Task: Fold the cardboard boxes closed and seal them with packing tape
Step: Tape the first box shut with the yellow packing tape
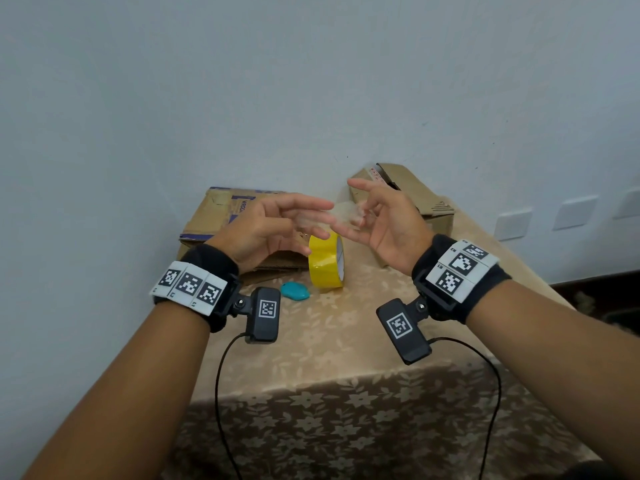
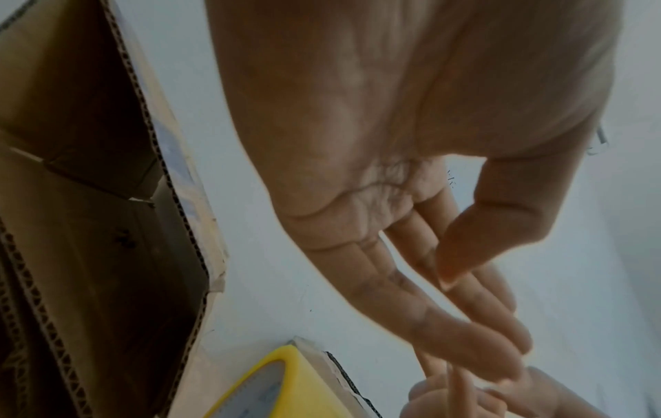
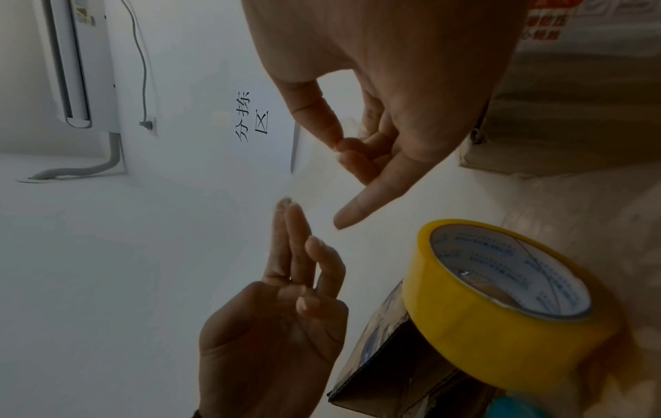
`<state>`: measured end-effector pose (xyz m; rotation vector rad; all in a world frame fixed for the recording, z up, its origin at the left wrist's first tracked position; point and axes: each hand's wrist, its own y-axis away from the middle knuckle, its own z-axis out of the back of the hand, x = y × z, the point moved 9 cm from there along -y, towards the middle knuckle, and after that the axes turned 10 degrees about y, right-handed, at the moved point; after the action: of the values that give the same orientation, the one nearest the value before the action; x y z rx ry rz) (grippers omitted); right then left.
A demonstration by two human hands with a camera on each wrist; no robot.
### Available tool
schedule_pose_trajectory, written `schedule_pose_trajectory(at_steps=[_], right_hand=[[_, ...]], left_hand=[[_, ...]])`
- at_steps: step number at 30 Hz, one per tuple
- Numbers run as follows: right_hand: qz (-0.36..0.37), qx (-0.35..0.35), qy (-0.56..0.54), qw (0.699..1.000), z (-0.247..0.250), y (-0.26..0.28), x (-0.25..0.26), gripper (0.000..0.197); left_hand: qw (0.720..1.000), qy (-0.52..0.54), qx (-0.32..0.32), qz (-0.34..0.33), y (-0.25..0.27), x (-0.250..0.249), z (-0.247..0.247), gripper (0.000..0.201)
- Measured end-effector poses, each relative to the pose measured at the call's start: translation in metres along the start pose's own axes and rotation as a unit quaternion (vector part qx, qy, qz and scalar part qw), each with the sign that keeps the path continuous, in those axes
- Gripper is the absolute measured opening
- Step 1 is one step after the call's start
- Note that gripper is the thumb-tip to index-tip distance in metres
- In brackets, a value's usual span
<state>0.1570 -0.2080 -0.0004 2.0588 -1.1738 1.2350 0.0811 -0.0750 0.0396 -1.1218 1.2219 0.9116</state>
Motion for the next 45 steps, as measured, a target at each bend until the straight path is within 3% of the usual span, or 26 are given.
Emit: schedule_pose_trajectory(at_steps=[5,13,17,23,31,34,37,42,45], right_hand=[[-0.036,-0.001,-0.008,0.999,0.003,0.002,-0.008,0.050],[-0.101,0.025,0.019,0.994,0.003,0.012,-0.017,0.047],[-0.110,0.018,0.013,0.994,0.007,0.017,-0.016,0.042],[-0.086,-0.002,-0.003,0.996,0.019,0.023,-0.001,0.050],[0.048,-0.063,-0.048,0.996,0.050,0.021,0.047,0.034],[0.151,-0.113,-0.021,0.982,0.070,0.022,0.075,0.029],[0.204,-0.176,0.030,0.963,0.090,0.020,0.094,0.030],[0.158,-0.234,0.210,0.936,0.112,0.011,0.092,0.028],[0.100,-0.212,0.291,0.928,0.116,0.003,0.074,0.025]], left_hand=[[0.996,-0.065,-0.049,-0.048,-0.001,-0.009,0.001,0.044],[0.968,-0.133,-0.175,-0.118,-0.013,-0.030,0.009,0.015],[0.957,-0.095,-0.207,-0.179,-0.020,-0.044,0.010,0.013],[0.959,-0.006,-0.224,-0.175,-0.034,-0.051,0.003,0.007],[0.963,-0.095,-0.225,-0.115,-0.064,-0.044,-0.024,0.021],[0.965,-0.123,-0.215,-0.091,-0.074,-0.036,-0.036,0.026],[0.965,-0.149,-0.203,-0.077,-0.081,-0.031,-0.046,0.029],[0.971,-0.151,-0.183,-0.042,-0.090,-0.021,-0.048,0.066],[0.972,-0.157,-0.170,-0.030,-0.094,-0.015,-0.050,0.069]])
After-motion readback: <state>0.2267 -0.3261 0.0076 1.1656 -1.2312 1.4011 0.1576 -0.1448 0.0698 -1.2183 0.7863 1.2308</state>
